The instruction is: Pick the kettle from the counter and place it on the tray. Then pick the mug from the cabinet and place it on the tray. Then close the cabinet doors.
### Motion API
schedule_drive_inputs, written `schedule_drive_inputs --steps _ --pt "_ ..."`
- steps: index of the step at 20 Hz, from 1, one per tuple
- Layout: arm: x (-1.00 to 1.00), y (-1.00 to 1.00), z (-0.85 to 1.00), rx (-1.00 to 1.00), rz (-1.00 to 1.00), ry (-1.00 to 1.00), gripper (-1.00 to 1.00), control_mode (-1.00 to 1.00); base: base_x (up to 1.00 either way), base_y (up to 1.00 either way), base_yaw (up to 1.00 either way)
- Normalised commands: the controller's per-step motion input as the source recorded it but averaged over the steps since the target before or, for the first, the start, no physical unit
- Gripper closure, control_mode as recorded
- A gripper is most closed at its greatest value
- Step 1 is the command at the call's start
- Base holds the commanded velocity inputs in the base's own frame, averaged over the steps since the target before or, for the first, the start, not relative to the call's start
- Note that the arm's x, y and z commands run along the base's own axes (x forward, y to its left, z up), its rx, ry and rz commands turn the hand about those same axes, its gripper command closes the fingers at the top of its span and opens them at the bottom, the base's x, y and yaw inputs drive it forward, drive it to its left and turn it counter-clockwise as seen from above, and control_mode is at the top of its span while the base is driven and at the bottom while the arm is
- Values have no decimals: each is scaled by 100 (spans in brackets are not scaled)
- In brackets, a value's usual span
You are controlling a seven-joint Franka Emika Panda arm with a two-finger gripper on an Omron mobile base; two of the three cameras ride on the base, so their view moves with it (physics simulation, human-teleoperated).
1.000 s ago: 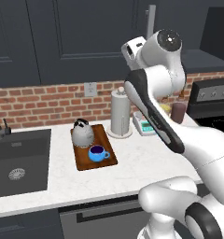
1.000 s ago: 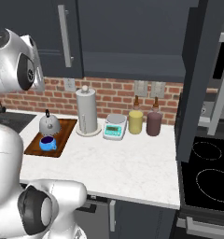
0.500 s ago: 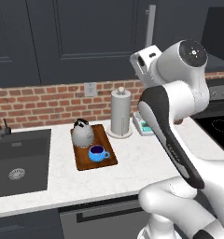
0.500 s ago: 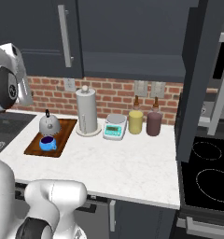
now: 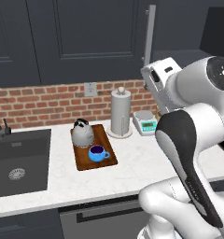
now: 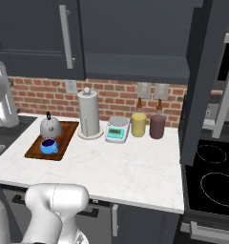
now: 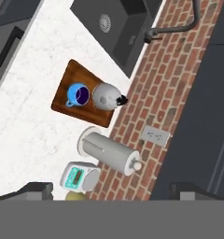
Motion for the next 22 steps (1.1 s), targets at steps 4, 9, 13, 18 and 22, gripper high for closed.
schedule_drive_inputs --steps 4,9,13,18,22 --pt "-67 -34 0 1 2 0 -100 -100 0 0 0" --pt "-59 -44 0 1 0 0 -100 -100 0 0 0" --pt "-52 -49 0 1 -1 0 -100 -100 0 0 0" --pt "-38 -49 0 0 -7 0 -100 -100 0 0 0" --pt "-23 -66 2 0 -15 -1 -100 -100 0 0 0"
